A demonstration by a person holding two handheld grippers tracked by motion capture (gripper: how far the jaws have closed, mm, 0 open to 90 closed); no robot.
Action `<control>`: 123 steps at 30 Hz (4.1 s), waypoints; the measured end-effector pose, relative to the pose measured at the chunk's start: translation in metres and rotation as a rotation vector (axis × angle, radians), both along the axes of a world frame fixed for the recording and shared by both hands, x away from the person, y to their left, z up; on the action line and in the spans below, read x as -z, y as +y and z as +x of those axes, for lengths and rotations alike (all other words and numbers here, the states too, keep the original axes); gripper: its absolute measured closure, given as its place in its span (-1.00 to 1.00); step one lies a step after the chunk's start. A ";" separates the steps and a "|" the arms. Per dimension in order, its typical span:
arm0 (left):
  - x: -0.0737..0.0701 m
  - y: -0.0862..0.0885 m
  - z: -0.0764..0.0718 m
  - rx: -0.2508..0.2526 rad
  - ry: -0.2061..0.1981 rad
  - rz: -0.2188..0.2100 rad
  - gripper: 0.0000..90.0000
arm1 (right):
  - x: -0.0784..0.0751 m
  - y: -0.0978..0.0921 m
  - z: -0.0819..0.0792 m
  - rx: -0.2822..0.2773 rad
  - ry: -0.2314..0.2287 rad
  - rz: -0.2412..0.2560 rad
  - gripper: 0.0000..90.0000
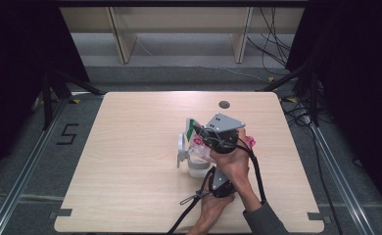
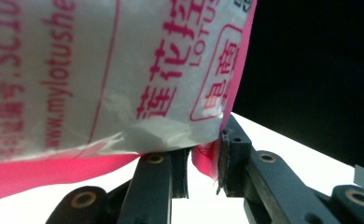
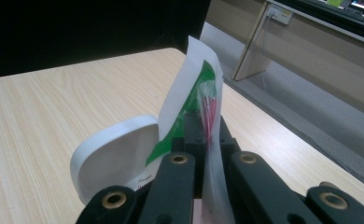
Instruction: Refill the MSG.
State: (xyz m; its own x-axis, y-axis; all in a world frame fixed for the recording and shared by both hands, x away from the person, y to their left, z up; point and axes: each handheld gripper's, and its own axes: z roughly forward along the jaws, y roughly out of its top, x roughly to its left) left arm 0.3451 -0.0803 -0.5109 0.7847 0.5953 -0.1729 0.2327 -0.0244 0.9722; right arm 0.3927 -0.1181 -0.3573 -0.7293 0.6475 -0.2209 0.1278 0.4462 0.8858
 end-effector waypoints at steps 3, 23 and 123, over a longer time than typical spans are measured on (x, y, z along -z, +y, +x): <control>0.001 -0.001 -0.002 0.009 0.032 -0.013 0.69 | 0.002 0.000 0.002 0.010 0.014 -0.008 1.00; 0.000 0.001 -0.002 0.009 0.029 -0.012 0.69 | 0.002 0.003 0.000 -0.002 0.000 -0.002 1.00; 0.001 -0.002 -0.001 0.002 0.019 -0.029 0.69 | 0.001 0.003 0.002 0.000 -0.006 -0.007 1.00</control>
State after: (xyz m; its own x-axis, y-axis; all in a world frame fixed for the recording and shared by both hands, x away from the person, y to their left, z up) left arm 0.3437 -0.0824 -0.5115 0.7821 0.5884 -0.2053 0.2514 0.0034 0.9679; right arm 0.3946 -0.1153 -0.3579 -0.7277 0.6462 -0.2300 0.1226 0.4524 0.8833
